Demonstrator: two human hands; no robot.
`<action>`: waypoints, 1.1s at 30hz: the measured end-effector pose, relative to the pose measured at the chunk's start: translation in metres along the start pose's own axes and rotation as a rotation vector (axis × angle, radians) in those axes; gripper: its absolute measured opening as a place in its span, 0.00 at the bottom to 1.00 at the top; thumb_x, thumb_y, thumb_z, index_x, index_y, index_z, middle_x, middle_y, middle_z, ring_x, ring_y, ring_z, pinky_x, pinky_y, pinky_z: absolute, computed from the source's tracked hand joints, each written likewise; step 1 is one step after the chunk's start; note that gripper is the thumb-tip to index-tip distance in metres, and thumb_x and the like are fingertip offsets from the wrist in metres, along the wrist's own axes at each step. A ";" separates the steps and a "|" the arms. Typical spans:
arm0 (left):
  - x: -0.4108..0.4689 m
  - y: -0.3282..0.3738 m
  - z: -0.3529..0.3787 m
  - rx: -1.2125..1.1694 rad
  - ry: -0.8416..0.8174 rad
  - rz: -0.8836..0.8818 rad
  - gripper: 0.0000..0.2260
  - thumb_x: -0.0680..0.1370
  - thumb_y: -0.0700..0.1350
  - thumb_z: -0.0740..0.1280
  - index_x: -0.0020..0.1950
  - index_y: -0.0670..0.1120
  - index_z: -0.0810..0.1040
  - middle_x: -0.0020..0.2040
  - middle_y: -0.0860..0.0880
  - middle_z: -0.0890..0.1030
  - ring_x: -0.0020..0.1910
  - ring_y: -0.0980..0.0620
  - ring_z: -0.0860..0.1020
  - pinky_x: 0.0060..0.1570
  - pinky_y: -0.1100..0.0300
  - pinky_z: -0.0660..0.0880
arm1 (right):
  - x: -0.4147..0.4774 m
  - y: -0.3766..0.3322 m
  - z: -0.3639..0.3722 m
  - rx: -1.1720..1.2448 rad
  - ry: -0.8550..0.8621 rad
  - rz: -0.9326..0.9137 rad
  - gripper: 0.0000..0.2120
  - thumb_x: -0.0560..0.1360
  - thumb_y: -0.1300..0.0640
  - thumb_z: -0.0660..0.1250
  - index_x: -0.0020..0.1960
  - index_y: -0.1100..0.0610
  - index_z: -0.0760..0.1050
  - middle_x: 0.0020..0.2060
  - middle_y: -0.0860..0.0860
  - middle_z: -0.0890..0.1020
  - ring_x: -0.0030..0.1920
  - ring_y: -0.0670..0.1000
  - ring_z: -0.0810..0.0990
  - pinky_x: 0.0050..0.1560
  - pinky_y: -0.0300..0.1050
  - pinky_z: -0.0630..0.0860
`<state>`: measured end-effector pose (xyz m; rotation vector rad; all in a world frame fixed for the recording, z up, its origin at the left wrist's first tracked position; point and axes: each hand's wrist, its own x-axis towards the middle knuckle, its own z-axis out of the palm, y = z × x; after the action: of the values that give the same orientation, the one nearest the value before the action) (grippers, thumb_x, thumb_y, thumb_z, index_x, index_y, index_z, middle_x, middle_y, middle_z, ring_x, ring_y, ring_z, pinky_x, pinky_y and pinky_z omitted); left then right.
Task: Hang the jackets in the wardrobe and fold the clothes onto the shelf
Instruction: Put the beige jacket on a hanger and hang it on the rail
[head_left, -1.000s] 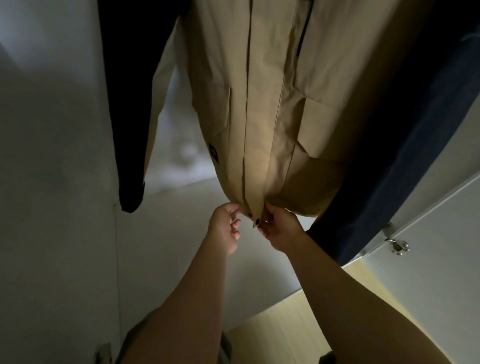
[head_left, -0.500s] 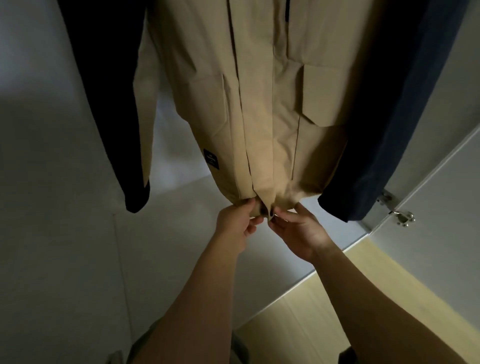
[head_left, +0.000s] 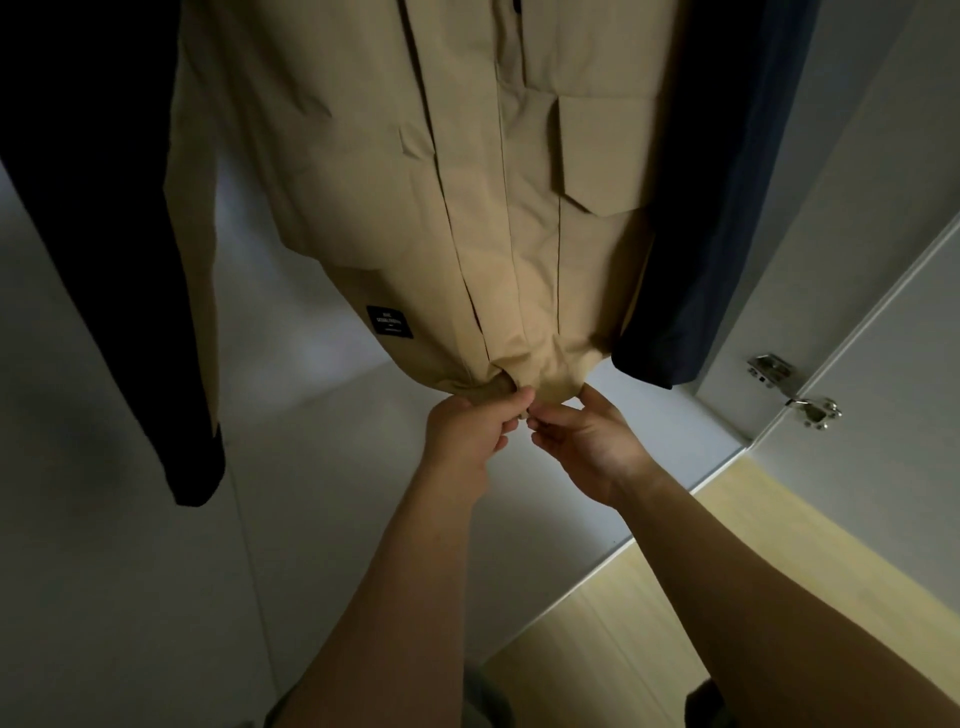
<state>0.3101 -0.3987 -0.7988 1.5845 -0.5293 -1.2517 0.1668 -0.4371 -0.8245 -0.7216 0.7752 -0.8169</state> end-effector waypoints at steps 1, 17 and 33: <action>0.000 -0.001 0.000 0.030 0.018 0.013 0.10 0.72 0.46 0.78 0.49 0.42 0.84 0.42 0.48 0.85 0.40 0.53 0.79 0.39 0.59 0.74 | 0.001 0.001 0.001 -0.006 -0.003 0.003 0.23 0.71 0.67 0.75 0.63 0.59 0.73 0.44 0.59 0.79 0.44 0.53 0.78 0.52 0.48 0.78; 0.004 -0.009 -0.003 0.474 0.177 0.202 0.15 0.81 0.51 0.66 0.46 0.40 0.82 0.44 0.44 0.86 0.47 0.46 0.84 0.57 0.47 0.78 | 0.012 0.010 0.005 -0.052 0.053 -0.001 0.12 0.75 0.66 0.71 0.57 0.63 0.78 0.46 0.57 0.86 0.45 0.53 0.85 0.46 0.43 0.80; 0.011 -0.011 0.006 0.284 0.232 0.092 0.08 0.82 0.48 0.65 0.49 0.44 0.78 0.45 0.48 0.82 0.45 0.53 0.79 0.47 0.58 0.69 | 0.014 0.009 0.008 -0.175 0.150 0.105 0.11 0.74 0.49 0.74 0.52 0.55 0.82 0.44 0.48 0.86 0.47 0.50 0.82 0.50 0.47 0.77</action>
<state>0.3065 -0.4058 -0.8129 1.8918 -0.6435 -0.9383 0.1828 -0.4424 -0.8320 -0.7739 1.0211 -0.7197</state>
